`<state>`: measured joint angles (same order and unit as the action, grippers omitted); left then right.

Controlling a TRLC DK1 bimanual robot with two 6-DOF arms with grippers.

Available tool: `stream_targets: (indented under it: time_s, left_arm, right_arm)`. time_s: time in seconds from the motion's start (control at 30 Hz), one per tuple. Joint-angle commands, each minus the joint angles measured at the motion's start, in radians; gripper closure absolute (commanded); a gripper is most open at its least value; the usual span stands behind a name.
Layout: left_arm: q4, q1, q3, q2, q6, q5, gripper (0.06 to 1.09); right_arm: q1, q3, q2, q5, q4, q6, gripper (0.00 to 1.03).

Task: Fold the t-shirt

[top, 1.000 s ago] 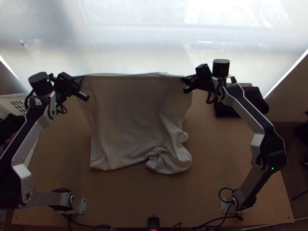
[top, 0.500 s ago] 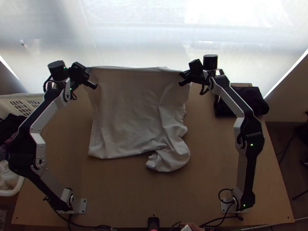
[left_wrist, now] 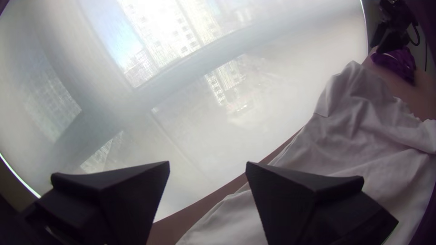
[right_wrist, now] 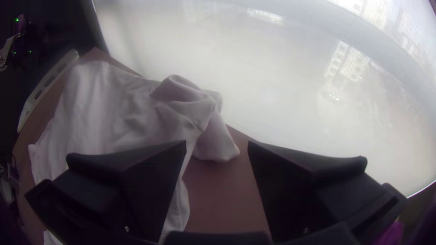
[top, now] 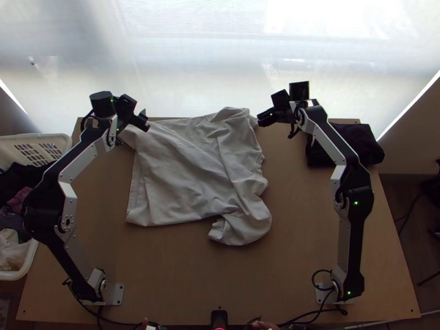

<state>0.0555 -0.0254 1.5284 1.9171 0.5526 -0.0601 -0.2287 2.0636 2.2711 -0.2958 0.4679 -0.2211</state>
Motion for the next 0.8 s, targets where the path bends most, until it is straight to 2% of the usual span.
stream_targets:
  time_s: [0.0,0.13,0.27,0.33,0.4,0.43,0.5,0.57,0.67,0.73,0.77]
  left_arm:
    - [0.02,-0.038,-0.019,-0.003,-0.045,0.039,0.1]
    - [-0.037,-0.061,-0.037,-0.076,-0.054,0.039,0.1]
    - [-0.137,-0.088,-0.151,-0.271,-0.068,0.029,0.1]
    - [-0.152,-0.137,-0.283,-0.385,-0.002,0.029,0.1]
    - [-0.155,-0.209,-0.441,-0.503,0.139,0.031,0.1]
    - [-0.166,-0.24,-0.508,-0.561,0.175,0.032,0.1]
    - [-0.278,-0.292,-0.593,-0.667,0.204,0.032,0.1]
    - [-0.342,-0.335,-0.686,-0.779,0.28,0.04,0.1]
    - [-0.494,-0.384,-0.728,-0.895,0.308,0.042,0.1]
    - [-0.537,-0.418,-0.754,-0.949,0.306,0.052,0.11]
    - [-0.536,-0.446,-0.78,-0.975,0.32,0.088,0.11]
  right_arm:
    - [-0.001,-0.017,-0.035,0.007,0.057,0.011,0.34]
    - [-0.017,-0.053,-0.111,0.006,0.121,0.012,0.31]
    - [-0.04,-0.194,-0.268,0.006,0.184,0.012,0.19]
    - [-0.064,-0.292,-0.351,0.006,0.187,0.008,0.15]
    - [-0.097,-0.404,-0.45,0.006,0.204,-0.015,0.14]
    - [-0.116,-0.465,-0.509,0.007,0.213,-0.038,0.14]
    - [-0.155,-0.588,-0.617,0.009,0.238,-0.07,0.14]
    - [-0.199,-0.7,-0.717,0.018,0.271,-0.101,0.14]
    - [-0.258,-0.861,-0.843,0.049,0.298,-0.11,0.14]
    - [-0.297,-0.947,-0.903,0.052,0.328,-0.119,0.14]
    - [-0.319,-0.987,-0.935,0.06,0.337,-0.129,0.14]
